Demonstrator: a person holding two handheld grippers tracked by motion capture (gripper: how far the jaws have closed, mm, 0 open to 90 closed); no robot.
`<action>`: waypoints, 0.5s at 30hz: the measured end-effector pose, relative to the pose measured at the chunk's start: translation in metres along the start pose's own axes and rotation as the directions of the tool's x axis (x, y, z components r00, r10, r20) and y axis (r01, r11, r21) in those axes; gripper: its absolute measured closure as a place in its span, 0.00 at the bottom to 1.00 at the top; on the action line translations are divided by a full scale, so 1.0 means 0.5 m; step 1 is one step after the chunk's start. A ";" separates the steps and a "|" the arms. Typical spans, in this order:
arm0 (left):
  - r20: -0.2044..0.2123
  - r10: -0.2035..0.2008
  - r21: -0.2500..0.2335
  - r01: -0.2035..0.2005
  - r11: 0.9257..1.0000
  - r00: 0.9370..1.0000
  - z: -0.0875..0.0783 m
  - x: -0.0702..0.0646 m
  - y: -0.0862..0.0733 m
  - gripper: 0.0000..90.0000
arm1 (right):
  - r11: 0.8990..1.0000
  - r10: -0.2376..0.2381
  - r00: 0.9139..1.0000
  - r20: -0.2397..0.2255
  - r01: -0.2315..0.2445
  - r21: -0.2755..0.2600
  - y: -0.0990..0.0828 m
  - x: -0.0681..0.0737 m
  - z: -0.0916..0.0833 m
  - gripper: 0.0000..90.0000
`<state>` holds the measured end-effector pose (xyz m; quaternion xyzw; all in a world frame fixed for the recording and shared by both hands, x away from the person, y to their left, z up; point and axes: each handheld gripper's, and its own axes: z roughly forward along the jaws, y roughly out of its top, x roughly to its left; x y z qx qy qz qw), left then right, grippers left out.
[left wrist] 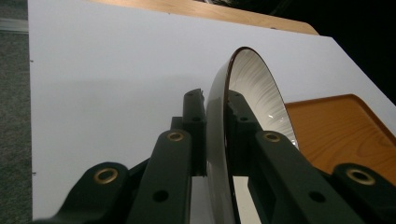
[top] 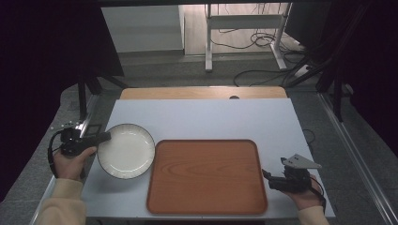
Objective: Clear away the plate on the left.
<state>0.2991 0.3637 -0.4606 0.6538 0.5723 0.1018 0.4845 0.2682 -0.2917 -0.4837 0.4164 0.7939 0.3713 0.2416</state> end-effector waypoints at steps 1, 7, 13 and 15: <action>0.000 0.000 0.000 0.000 1.000 1.000 0.000 0.000 0.000 0.91 | 1.000 0.000 1.000 0.000 0.000 0.000 0.000 0.000 0.000 0.19; 0.051 -0.005 -0.017 0.006 1.000 0.999 0.005 -0.010 0.003 0.91 | 1.000 -0.002 1.000 -0.001 0.002 0.002 0.000 0.001 0.001 0.19; 0.065 0.003 -0.024 -0.002 1.000 0.998 0.006 -0.023 0.007 0.90 | 1.000 -0.002 1.000 0.000 0.002 0.002 0.000 0.001 0.001 0.19; 0.060 0.010 -0.025 -0.008 1.000 0.998 0.006 -0.027 0.008 0.90 | 1.000 -0.002 1.000 0.000 0.002 0.003 0.000 0.001 0.001 0.19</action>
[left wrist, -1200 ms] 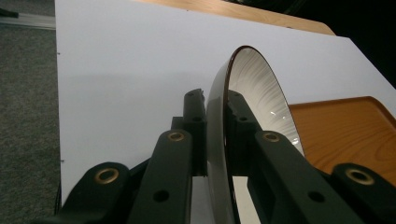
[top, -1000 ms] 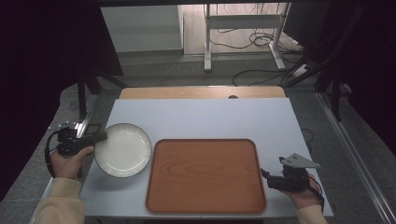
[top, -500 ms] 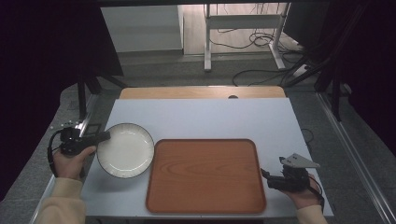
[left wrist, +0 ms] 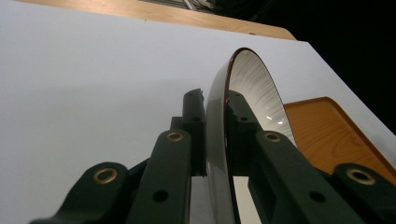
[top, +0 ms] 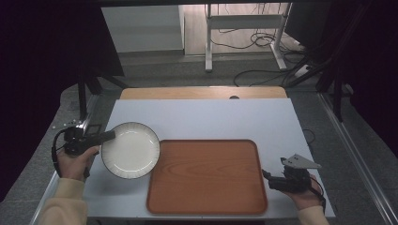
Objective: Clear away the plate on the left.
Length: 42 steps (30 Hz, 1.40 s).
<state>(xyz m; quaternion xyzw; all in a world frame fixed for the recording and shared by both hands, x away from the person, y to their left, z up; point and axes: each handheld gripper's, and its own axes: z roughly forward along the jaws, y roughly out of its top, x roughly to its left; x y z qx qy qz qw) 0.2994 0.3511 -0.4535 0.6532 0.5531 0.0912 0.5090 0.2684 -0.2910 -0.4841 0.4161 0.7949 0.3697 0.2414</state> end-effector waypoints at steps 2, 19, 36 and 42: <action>0.001 -0.005 -0.012 0.005 1.000 1.000 0.001 -0.004 0.000 0.90 | 1.000 0.000 1.000 0.000 0.000 0.001 0.000 0.000 0.000 0.19; 0.047 -0.013 -0.016 0.014 1.000 0.999 0.014 -0.024 0.002 0.90 | 1.000 0.001 1.000 0.007 -0.001 0.001 0.000 -0.001 0.000 0.19; 0.086 0.008 -0.003 -0.008 1.000 0.996 0.037 -0.059 0.007 0.90 | 1.000 0.003 1.000 0.012 -0.003 0.004 0.000 -0.002 0.001 0.19; 0.092 0.019 -0.001 -0.019 1.000 0.996 0.046 -0.070 0.007 0.90 | 1.000 0.004 1.000 0.011 -0.004 0.003 0.000 -0.002 0.001 0.19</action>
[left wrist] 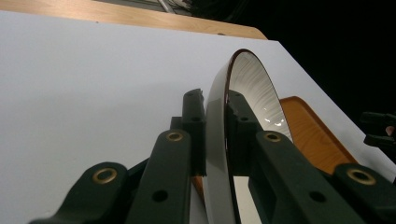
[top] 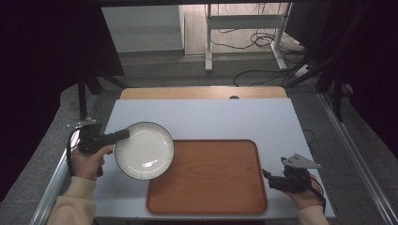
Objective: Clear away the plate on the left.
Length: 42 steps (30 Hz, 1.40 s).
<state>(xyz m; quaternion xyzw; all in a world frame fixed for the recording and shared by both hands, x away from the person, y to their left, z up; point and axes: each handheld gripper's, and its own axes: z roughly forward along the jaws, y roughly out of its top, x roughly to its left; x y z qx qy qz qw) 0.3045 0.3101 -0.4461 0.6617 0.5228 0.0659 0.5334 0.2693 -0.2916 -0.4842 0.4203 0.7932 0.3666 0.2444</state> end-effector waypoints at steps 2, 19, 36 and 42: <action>0.002 -0.001 -0.003 0.001 1.000 1.000 0.003 -0.003 0.001 0.90 | 1.000 0.002 1.000 0.001 -0.002 0.000 0.000 0.000 0.000 0.19; 0.017 0.010 -0.005 -0.010 1.000 1.000 0.025 -0.036 0.009 0.90 | 1.000 0.007 1.000 0.004 -0.007 -0.007 0.001 -0.001 -0.003 0.19; 0.067 0.030 0.009 -0.031 0.999 0.997 0.069 -0.089 0.023 0.90 | 1.000 0.010 1.000 0.007 -0.010 -0.007 0.000 -0.002 -0.002 0.19; 0.083 0.040 0.025 -0.042 0.999 0.996 0.085 -0.103 0.024 0.90 | 1.000 0.009 1.000 0.005 -0.009 -0.007 0.000 -0.002 -0.003 0.19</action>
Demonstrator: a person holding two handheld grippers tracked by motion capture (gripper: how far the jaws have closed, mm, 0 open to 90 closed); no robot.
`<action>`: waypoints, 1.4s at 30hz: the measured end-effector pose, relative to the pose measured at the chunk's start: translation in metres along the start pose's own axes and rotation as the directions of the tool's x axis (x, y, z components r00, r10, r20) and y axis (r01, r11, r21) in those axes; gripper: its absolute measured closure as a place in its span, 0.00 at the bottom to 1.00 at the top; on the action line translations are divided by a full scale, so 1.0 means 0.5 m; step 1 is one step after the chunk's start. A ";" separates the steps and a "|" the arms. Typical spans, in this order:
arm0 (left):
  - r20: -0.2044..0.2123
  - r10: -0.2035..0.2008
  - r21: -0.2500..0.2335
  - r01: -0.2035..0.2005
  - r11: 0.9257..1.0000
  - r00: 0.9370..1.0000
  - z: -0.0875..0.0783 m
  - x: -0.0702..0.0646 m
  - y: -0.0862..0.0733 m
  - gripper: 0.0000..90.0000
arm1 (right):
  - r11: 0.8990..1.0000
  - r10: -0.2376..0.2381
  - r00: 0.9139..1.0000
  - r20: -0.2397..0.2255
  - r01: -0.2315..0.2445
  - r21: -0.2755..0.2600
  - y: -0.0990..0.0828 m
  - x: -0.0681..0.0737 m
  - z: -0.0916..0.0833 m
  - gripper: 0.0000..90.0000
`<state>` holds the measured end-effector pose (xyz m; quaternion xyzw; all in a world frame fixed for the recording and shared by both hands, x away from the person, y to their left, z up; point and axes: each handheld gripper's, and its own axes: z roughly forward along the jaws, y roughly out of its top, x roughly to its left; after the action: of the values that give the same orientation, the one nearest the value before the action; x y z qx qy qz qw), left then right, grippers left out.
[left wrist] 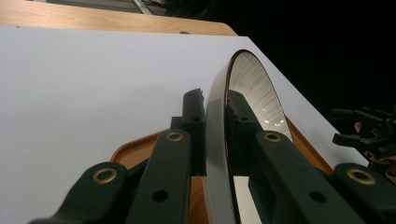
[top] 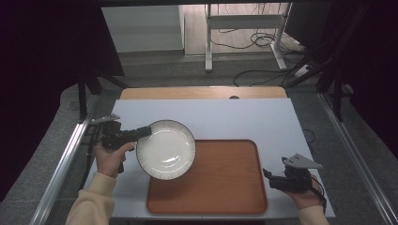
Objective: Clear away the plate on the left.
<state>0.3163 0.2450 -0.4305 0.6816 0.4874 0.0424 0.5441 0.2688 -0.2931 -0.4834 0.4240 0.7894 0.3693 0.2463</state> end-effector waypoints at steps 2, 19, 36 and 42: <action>0.002 0.010 0.003 -0.010 1.000 1.000 0.007 -0.008 0.003 0.90 | 1.000 0.000 1.000 0.002 0.000 0.001 -0.001 -0.001 0.000 0.19; 0.064 0.033 0.062 -0.037 0.997 0.997 0.094 -0.057 0.000 0.90 | 1.000 0.000 1.000 0.002 0.000 0.004 -0.002 0.000 0.001 0.19; 0.129 0.036 0.121 -0.052 0.991 0.991 0.177 -0.104 -0.010 0.90 | 1.000 -0.001 1.000 0.000 0.001 0.007 -0.002 0.000 0.002 0.19; 0.130 0.030 0.150 -0.049 0.988 0.991 0.205 -0.107 -0.021 0.90 | 1.000 -0.004 1.000 -0.002 0.004 0.009 -0.003 0.000 0.002 0.19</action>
<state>0.3423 0.1345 -0.4548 0.7321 0.4399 -0.0278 0.5195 0.2690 -0.2935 -0.4853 0.4231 0.7922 0.3657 0.2444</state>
